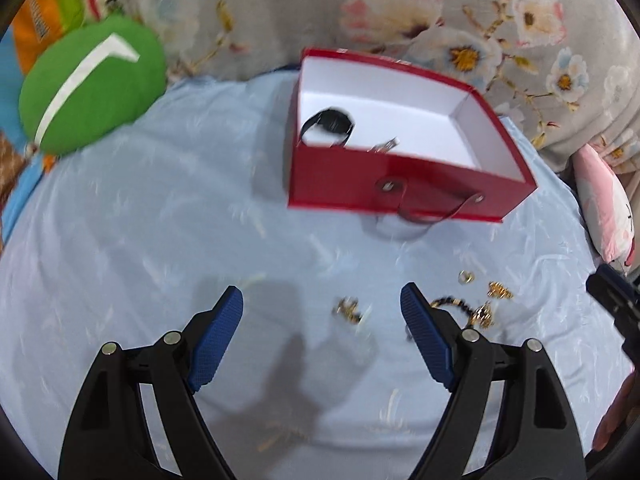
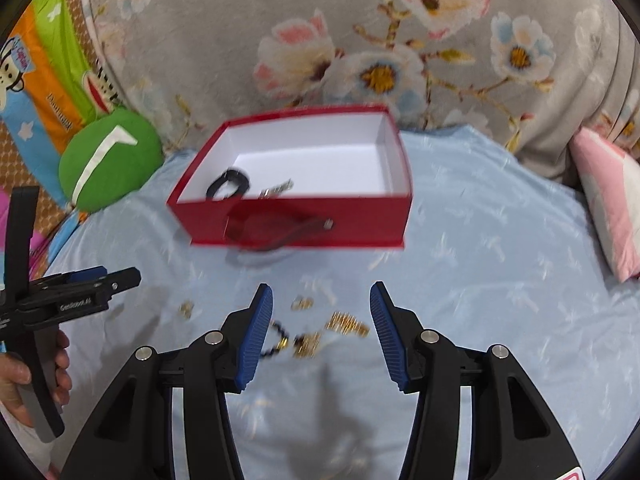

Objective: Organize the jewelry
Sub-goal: 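Withdraw both tools from the box toward the remaining jewelry, then grasp the black bead bracelet with the right tool, then lift the silver ring with the left tool while the right tool holds the bead bracelet, then carry the ring and bracelet into the red box and open both tools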

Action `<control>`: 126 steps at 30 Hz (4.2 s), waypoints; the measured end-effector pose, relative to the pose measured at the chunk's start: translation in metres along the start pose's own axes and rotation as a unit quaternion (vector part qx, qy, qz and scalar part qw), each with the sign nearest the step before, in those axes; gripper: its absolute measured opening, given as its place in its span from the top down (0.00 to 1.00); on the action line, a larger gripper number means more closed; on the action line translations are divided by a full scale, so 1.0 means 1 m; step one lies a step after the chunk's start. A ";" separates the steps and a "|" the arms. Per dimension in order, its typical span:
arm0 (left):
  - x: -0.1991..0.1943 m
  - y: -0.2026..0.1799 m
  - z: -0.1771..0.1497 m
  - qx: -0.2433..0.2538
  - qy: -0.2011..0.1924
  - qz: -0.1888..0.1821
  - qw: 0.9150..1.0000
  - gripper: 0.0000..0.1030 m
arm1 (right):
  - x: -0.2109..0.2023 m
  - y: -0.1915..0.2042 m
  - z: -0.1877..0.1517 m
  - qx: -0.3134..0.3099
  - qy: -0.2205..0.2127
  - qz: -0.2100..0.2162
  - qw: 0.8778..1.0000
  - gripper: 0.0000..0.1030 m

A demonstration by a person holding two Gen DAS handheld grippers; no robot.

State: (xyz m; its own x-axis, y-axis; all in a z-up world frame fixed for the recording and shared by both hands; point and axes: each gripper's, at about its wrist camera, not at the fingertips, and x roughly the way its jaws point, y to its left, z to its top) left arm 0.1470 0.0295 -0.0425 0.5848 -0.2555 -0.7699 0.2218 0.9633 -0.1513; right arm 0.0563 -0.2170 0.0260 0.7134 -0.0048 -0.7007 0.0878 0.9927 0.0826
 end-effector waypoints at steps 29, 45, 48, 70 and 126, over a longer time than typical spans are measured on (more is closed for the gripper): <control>0.038 0.008 -0.030 0.010 0.058 0.010 0.998 0.24 | 0.132 0.044 -0.028 -0.063 0.141 0.017 0.988 0.80; 0.051 -0.009 -0.020 0.025 0.066 -0.015 0.997 0.24 | 0.062 0.014 -0.015 -0.018 0.062 0.011 0.998 0.94; 0.052 -0.014 -0.019 0.023 0.065 -0.020 0.997 0.24 | 0.050 0.014 -0.014 -0.028 0.053 0.003 0.998 0.93; 0.076 -0.105 -0.029 0.099 0.094 -0.070 0.988 0.43 | -0.008 -0.032 -0.041 0.041 0.049 -0.005 0.998 0.93; -0.009 -0.094 0.002 0.097 0.022 -0.141 0.985 0.93 | -0.031 -0.027 -0.002 0.042 -0.006 0.021 0.999 0.93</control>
State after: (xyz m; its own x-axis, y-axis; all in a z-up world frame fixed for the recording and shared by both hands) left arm 0.1226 -0.0590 -0.0202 0.4447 -0.5021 -0.7417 0.5180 0.8198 -0.2444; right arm 0.0303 -0.2435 0.0442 0.7253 0.0345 -0.6876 0.1152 0.9786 0.1706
